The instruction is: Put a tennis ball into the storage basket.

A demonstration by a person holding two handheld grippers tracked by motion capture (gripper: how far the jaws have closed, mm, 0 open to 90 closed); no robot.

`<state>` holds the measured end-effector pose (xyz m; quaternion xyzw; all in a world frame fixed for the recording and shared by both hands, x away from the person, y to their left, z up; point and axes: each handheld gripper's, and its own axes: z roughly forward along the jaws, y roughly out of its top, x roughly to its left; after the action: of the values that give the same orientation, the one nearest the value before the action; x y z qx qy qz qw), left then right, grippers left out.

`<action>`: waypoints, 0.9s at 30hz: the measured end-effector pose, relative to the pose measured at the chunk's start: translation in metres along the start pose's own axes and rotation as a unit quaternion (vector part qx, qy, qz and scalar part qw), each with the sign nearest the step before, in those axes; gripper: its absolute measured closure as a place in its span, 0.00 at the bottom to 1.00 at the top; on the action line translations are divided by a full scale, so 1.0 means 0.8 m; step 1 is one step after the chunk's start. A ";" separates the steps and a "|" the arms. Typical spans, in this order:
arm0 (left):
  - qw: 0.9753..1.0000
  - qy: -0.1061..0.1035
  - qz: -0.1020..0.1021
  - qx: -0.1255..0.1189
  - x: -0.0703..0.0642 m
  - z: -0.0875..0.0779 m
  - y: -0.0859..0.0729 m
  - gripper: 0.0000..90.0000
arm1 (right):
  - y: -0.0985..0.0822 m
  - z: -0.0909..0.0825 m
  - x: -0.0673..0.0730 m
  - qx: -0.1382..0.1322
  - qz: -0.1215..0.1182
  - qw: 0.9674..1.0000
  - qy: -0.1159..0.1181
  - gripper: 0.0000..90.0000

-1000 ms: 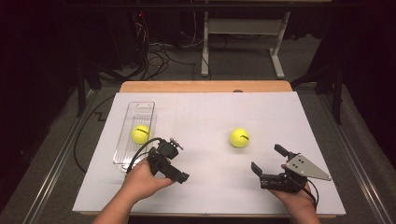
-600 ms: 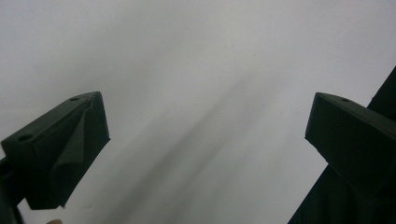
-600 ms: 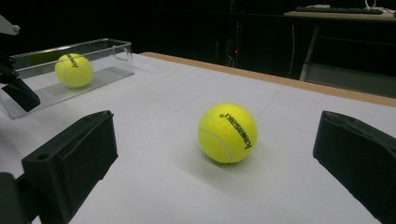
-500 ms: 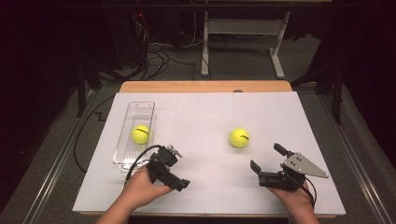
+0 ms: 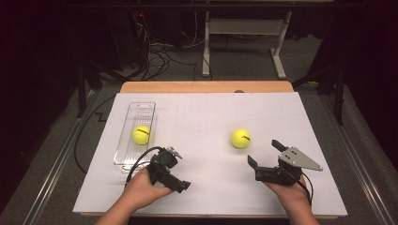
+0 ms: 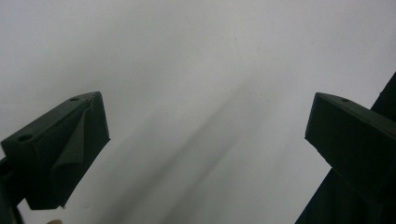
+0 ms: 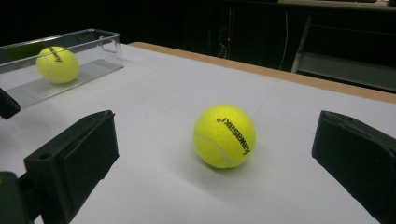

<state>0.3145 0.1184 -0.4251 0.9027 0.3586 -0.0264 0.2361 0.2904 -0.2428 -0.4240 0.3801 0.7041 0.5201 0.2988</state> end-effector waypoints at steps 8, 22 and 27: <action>1.000 0.001 0.001 0.005 -0.001 0.001 0.000 0.01 | 0.005 0.010 -0.004 0.009 0.000 1.000 -0.008 0.01; 1.000 0.001 -0.003 0.006 0.003 0.002 -0.002 0.01 | 0.007 0.033 -0.003 0.011 0.005 1.000 -0.006 0.01; 1.000 -0.001 -0.005 0.006 0.004 0.003 -0.002 0.01 | 0.009 0.040 -0.004 0.018 0.006 1.000 -0.017 0.00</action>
<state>0.3159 0.1202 -0.4286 0.9023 0.3629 -0.0307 0.2307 0.3200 -0.2279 -0.4261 0.3985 0.7055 0.5032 0.3004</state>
